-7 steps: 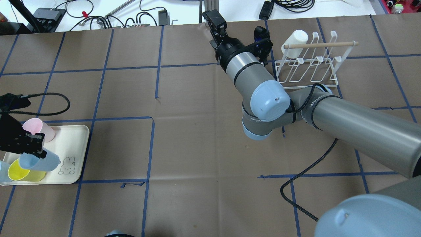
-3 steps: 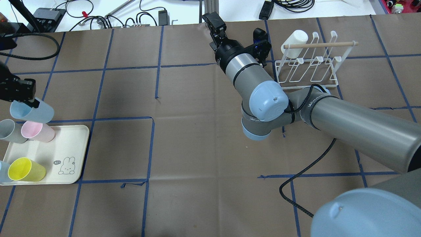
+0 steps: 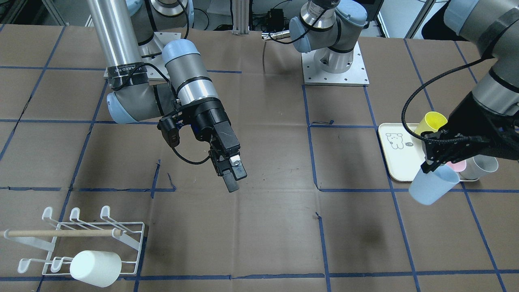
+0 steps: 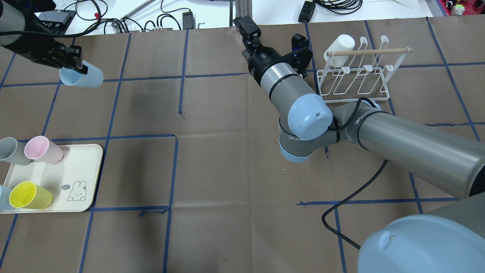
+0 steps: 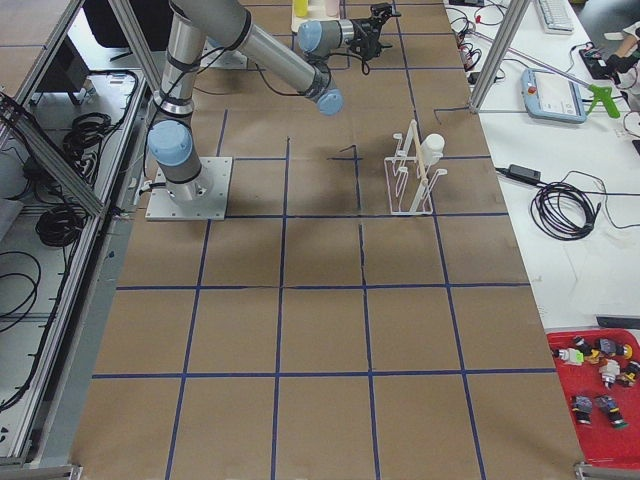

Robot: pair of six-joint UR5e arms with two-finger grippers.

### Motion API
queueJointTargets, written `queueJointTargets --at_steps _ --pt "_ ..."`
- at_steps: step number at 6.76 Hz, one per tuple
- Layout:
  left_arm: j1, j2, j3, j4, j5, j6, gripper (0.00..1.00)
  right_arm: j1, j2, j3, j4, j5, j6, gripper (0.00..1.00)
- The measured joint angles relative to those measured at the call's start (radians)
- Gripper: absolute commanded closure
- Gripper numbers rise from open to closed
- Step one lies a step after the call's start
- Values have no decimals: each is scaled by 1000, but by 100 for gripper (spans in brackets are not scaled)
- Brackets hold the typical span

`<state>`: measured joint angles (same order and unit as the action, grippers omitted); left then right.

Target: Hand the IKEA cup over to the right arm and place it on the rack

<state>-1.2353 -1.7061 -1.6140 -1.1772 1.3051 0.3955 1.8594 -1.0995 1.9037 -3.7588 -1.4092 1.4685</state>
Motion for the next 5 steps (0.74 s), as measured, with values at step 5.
queueJointTargets --at_steps 5 --pt "-89 -125 -207 694 -462 -28 100 -61 -134 42 249 201 -2 0"
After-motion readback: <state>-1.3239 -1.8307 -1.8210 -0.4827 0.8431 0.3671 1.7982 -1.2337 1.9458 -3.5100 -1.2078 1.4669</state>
